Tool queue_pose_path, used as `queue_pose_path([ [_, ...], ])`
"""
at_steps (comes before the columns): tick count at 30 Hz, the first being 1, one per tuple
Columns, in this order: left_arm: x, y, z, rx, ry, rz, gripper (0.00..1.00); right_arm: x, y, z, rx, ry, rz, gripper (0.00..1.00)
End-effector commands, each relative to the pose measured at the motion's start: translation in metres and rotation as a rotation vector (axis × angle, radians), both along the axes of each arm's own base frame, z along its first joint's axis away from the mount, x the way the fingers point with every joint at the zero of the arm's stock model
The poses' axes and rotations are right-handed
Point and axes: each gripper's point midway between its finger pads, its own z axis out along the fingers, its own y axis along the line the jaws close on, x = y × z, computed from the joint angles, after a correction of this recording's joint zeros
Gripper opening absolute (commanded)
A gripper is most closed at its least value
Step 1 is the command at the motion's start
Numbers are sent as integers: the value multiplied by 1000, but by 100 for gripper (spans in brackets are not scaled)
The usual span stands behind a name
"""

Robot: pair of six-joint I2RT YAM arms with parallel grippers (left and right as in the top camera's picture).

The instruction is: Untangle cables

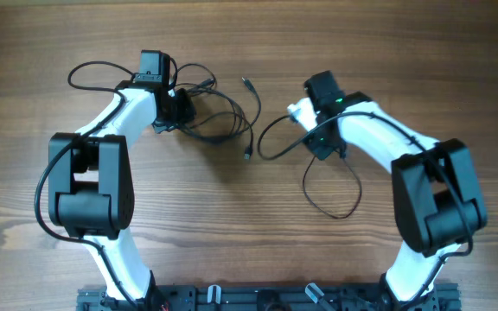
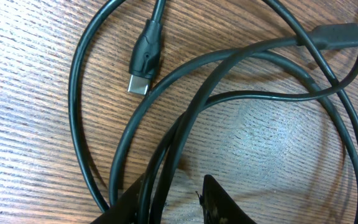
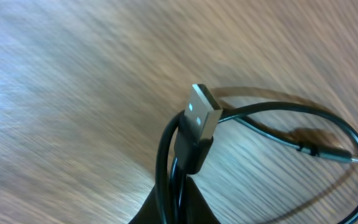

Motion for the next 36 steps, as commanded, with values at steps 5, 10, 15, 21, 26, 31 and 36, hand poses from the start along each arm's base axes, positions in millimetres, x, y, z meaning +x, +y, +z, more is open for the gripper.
queue_pose_path([
  [5, -13, 2, -18, 13, 58, 5, 28, 103, -88, 119, 45, -283, -445, 4],
  [10, -13, 2, -18, 13, 58, 5, 28, 130, -171, 151, 17, -442, -660, 4],
  [15, -13, 2, -18, 12, 58, 6, 28, 105, -252, 144, 18, -426, -950, 4],
  [21, -13, 2, -18, 12, 58, 6, 28, 65, -310, 115, 0, -364, -1138, 4],
  [26, -13, 2, -18, 12, 58, 6, 28, 63, -291, 75, 114, -308, -1003, 7],
  [31, -13, 2, -18, 12, 58, 6, 28, 60, -288, 63, 115, -303, -995, 63],
  [36, -13, 2, -18, 12, 58, 6, 28, 65, -280, 63, 170, -303, -978, 100],
])
